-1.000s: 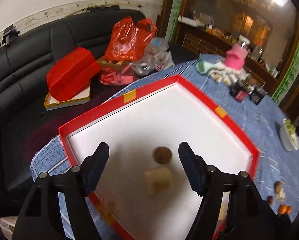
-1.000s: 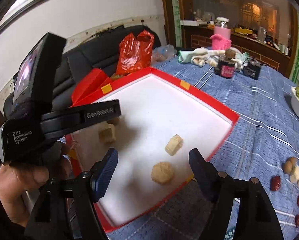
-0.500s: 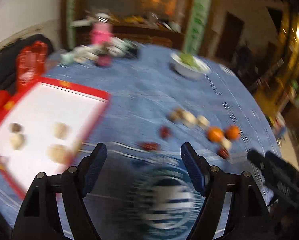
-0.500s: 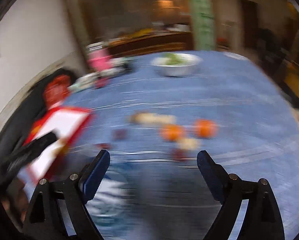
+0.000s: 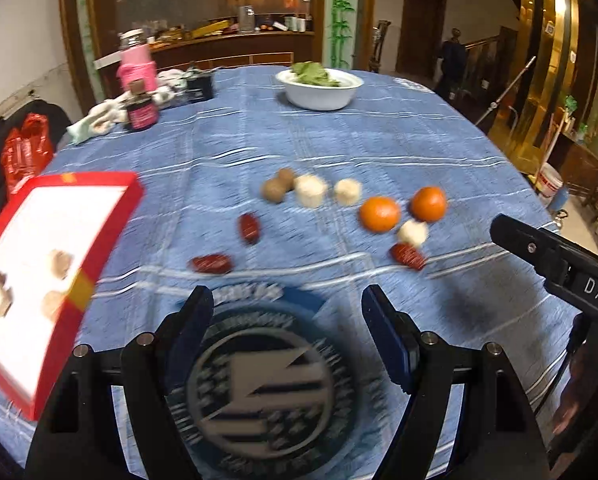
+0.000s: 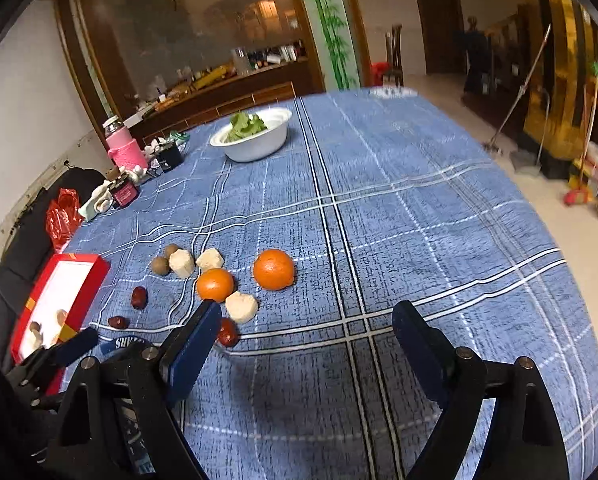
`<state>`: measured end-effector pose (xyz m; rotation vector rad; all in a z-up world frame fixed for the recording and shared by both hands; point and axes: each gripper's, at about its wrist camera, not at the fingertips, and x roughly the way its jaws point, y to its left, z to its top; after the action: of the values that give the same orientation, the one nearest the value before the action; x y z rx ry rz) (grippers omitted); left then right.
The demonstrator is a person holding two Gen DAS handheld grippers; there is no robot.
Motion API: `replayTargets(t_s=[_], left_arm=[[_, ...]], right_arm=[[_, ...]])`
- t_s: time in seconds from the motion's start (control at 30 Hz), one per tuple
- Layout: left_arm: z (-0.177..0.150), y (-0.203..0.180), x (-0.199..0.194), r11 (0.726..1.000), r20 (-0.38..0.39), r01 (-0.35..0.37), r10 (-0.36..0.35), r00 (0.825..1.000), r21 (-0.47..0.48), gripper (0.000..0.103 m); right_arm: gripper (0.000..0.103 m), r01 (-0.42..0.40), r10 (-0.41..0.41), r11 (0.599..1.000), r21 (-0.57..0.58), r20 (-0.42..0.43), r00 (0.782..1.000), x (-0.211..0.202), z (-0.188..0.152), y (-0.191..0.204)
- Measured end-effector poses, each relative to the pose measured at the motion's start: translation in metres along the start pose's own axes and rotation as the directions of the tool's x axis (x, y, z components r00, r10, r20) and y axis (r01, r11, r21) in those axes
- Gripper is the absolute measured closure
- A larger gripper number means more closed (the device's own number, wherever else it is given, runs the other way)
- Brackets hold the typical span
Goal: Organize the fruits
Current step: 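Move both open tools back toward the oranges, then grasp an orange with the right tool while the left grasps the other orange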
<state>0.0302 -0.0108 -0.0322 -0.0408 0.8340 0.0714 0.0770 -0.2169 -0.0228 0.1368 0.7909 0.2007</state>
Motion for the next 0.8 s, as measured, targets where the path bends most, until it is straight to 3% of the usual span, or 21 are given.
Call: replayTargets(t_s=[0.17, 0.37, 0.57, 0.8], left_arm=[[-0.002, 0.025, 0.000, 0.996, 0.009, -0.001, 0.002, 1.000, -0.085, 0.026], [-0.006, 0.031, 0.001, 0.995, 0.003, 0.011, -0.011, 1.000, -0.098, 0.026], [-0.007, 0.028, -0.001, 0.996, 0.003, 0.019, -0.019, 1.000, -0.083, 0.026], [-0.004, 0.025, 0.000, 0.996, 0.000, 0.042, -0.042, 0.999, -0.080, 0.026]], right_arm=[[0.014, -0.021, 0.021, 1.000, -0.004, -0.032, 0.999, 0.012, -0.007, 0.007], [0.015, -0.024, 0.023, 0.999, -0.034, -0.025, 0.999, 0.025, 0.007, 0.019], [0.037, -0.001, -0.004, 0.998, -0.063, -0.075, 0.997, 0.060, 0.025, 0.029], [0.046, 0.033, -0.045, 0.995, -0.089, -0.138, 0.989, 0.096, 0.037, 0.033]])
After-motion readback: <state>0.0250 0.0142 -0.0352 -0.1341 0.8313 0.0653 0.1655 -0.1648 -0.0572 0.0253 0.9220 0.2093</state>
